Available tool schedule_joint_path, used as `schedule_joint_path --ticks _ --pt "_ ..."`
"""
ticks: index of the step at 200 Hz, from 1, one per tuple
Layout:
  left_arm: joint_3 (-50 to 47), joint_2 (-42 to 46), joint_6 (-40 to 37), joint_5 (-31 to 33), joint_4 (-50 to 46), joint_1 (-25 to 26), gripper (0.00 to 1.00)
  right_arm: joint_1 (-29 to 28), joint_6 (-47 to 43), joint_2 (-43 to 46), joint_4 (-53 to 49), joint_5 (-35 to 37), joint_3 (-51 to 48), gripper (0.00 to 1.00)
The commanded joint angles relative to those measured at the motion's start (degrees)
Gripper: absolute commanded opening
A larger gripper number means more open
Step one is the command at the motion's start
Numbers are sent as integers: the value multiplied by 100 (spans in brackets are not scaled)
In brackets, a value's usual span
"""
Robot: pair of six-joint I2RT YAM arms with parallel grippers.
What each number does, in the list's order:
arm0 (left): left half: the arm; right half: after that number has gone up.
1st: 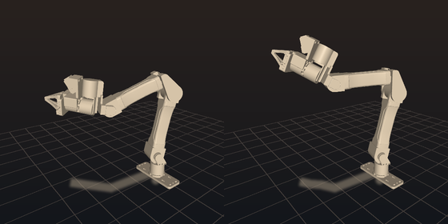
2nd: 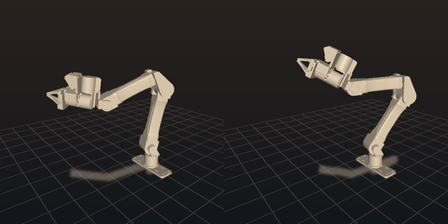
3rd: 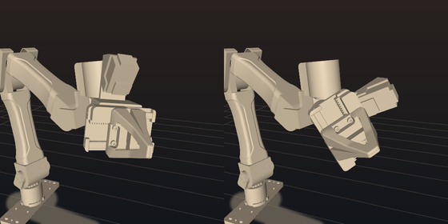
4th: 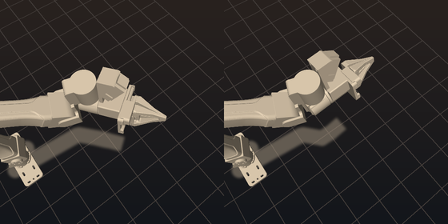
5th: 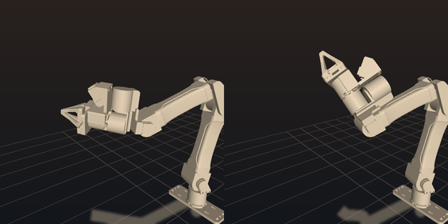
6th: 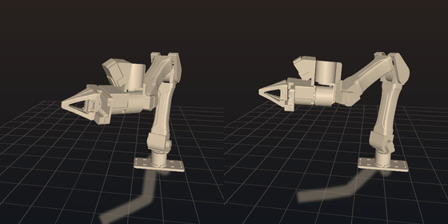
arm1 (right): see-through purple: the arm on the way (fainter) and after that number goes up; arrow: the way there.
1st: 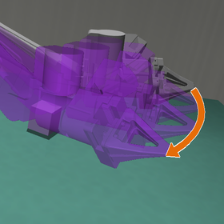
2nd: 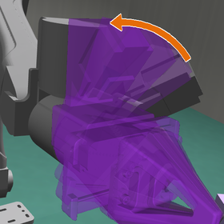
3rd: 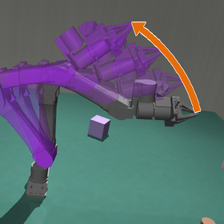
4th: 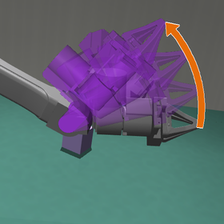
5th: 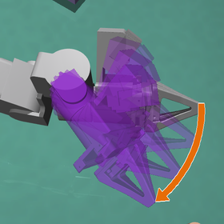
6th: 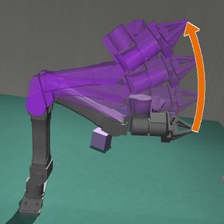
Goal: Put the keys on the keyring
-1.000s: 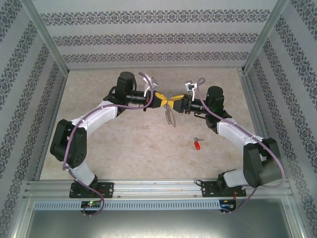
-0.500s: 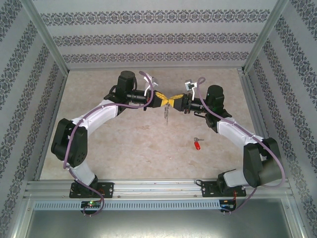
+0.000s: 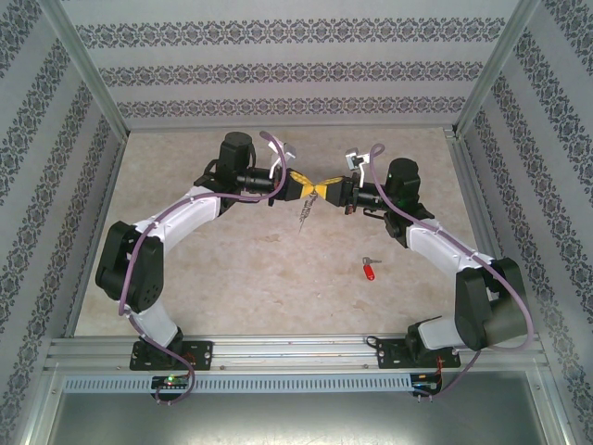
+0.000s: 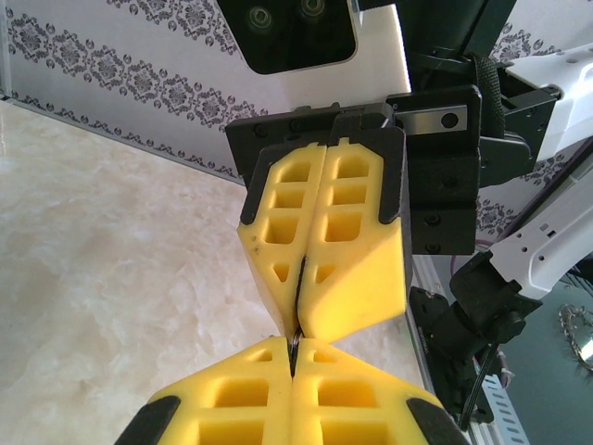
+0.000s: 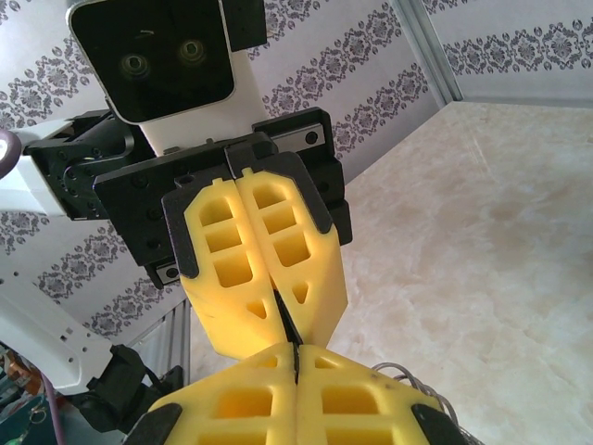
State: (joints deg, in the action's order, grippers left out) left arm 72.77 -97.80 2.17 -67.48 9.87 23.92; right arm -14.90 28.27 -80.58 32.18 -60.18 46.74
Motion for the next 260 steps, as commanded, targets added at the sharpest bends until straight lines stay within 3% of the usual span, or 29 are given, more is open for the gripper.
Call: schedule_joint_path --ticks 1,27,42,57,65,91,117,156,204,260 --pt "114 -11 116 -256 515 26 0 -79 -121 16 49 -84 72 0" --pt "114 -11 142 -240 547 27 0 -84 -146 31 60 -65 45 0" --pt "92 -2 213 -191 628 32 6 -73 -156 43 84 16 12 0" --pt "0 41 431 -28 900 9 22 -53 -164 83 131 148 -23 0" --pt "-78 79 590 96 1128 -38 24 -31 -161 109 160 254 -63 0" --pt "-533 208 1807 459 2586 -305 35 48 -65 171 351 422 -103 0" --pt "-930 157 3047 709 3971 -513 37 78 54 233 519 582 -100 0" --pt "-1177 26 3954 973 4580 -528 37 70 542 228 1249 950 -167 0" --pt "-1349 -442 5496 1057 6376 -496 37 4 1235 31 2339 1469 -187 0" --pt "-1403 -592 5759 1135 6757 -323 37 -134 1761 -439 3057 1585 22 0"
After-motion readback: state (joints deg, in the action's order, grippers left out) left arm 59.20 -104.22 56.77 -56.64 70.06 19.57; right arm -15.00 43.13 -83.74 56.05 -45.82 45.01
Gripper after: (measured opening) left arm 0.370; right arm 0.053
